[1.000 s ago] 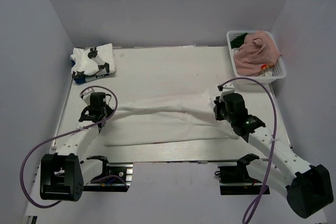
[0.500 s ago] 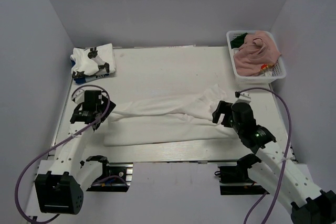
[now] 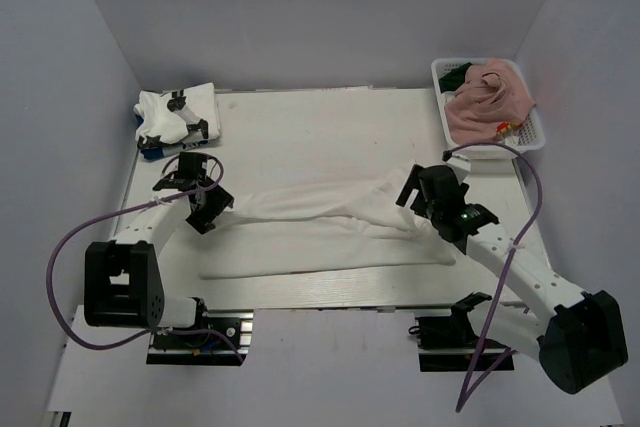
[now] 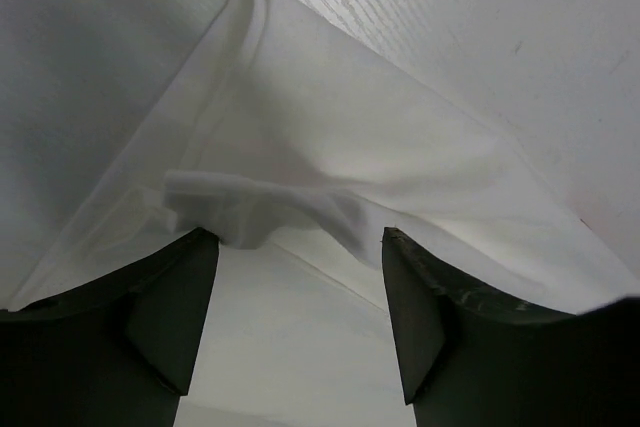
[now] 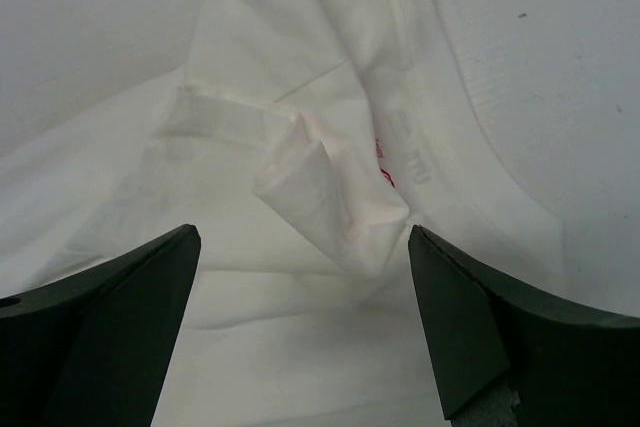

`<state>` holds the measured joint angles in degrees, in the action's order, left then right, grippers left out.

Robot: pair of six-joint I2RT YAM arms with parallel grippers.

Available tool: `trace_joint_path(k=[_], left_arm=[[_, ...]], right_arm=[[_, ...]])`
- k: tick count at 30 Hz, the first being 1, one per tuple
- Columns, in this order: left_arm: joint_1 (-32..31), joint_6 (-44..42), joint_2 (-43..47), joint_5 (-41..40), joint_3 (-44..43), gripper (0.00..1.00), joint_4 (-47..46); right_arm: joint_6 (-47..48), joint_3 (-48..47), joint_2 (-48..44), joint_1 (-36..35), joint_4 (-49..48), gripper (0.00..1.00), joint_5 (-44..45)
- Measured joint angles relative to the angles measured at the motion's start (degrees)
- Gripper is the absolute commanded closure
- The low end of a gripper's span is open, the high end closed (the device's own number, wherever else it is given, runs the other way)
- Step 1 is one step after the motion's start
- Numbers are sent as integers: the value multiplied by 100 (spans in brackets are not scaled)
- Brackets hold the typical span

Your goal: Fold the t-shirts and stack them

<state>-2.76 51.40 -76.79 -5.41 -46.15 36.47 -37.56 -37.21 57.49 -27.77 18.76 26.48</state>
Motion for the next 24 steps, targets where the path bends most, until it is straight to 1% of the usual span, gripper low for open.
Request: trace_joint_path(k=[2,3,4,6,7,9,10,11,12,13,14,15,16,17,20,24], left_arm=[[0,9,-160,24,-11,43,-48],[0,2,-221,35,-11,48,-72],[0,13,-273,39,-11,59,-83],[2,13,-361,46,-11,68,-129],[2,2,-411,52,-11,77,-138],[4,-9,-514,55,-46,87,-129],[4,-28,-562,57,-72,98,-138],[4,-31,-608,57,-111,100,-118],[4,-50,-658,52,-164,100,-109],[4,-52,-684,46,-195,100,-114],[4,-63,-704,44,-223,100,-114],[4,-79,-726,42,-247,100,-114],[4,-98,-748,44,-278,100,-103],[4,-122,-785,35,-339,100,-85],[4,-208,-909,-13,-697,100,-42],[-7,-337,-994,-229,-1515,100,-50]], right_arm=[[33,-184,326,2,-181,10,-4],[92,-260,503,2,-264,10,-7],[166,-352,704,2,-363,10,-11],[365,-470,1075,2,-540,15,-72],[494,-533,1261,2,-597,20,-109],[688,-675,1637,2,-605,22,-197],[774,-778,1832,2,-575,22,-243],[841,-876,2020,2,-533,25,-275],[940,-977,2199,2,-487,30,-308],[1010,-1040,2345,2,-468,39,-334],[1073,-1073,2444,2,-448,62,-350],[1158,-1091,2529,0,-413,72,-354],[1172,-1095,2605,0,-365,80,-354],[1174,-1106,2675,0,-313,100,-317],[1268,-1244,2817,0,-72,100,-101],[1432,-1659,2780,0,79,100,249]])
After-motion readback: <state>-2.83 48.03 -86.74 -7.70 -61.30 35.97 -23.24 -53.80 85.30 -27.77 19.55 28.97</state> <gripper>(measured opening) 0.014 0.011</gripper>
